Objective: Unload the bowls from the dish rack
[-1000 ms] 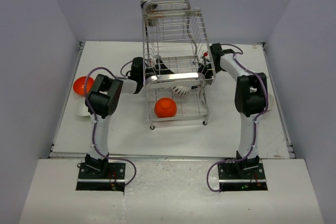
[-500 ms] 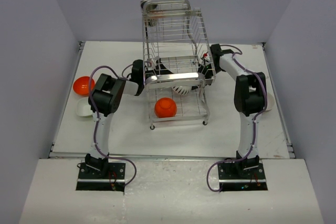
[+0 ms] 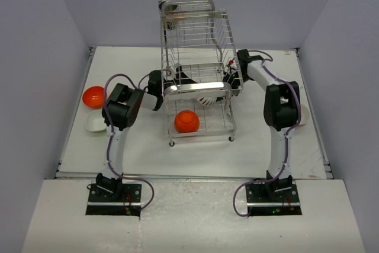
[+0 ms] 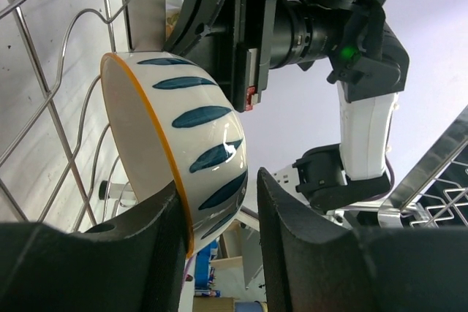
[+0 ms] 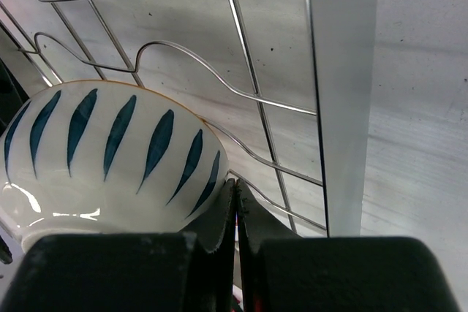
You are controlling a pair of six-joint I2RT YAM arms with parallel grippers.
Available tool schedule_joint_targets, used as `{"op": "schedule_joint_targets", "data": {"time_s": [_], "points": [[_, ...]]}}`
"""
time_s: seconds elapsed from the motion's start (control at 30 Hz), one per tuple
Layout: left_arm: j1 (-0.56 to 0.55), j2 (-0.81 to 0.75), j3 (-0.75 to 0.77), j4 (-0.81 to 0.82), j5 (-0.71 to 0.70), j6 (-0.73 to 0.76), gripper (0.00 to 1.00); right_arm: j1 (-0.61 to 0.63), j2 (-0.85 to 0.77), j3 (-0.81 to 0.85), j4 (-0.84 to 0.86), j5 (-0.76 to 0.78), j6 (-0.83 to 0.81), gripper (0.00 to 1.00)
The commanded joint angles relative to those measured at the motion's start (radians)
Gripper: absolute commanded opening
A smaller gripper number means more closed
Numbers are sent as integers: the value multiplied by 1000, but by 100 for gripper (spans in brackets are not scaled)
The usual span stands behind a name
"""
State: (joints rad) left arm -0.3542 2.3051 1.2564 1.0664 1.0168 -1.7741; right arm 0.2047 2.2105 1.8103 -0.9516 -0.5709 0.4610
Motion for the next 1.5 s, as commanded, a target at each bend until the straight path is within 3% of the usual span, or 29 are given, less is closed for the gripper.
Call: {"op": "schedule_joint_targets", "data": {"time_s": [0.0, 0.37, 1.03, 1.23, 1.47], "points": [[-6, 14, -12, 125, -20, -67, 40, 6, 9, 34, -16, -23, -18, 0], [-15, 60, -11, 308, -70, -203, 36, 5, 11, 44, -22, -24, -16, 0], [-23, 82, -20, 287, -72, -211, 30, 4, -2, 46, -24, -20, -15, 0], [-25, 94, -11, 290, -70, -217, 21, 1, -9, 37, -24, -14, -19, 0], [-28, 112, 3, 320, -72, -245, 3, -10, -20, 23, -24, -7, -24, 0]]}}
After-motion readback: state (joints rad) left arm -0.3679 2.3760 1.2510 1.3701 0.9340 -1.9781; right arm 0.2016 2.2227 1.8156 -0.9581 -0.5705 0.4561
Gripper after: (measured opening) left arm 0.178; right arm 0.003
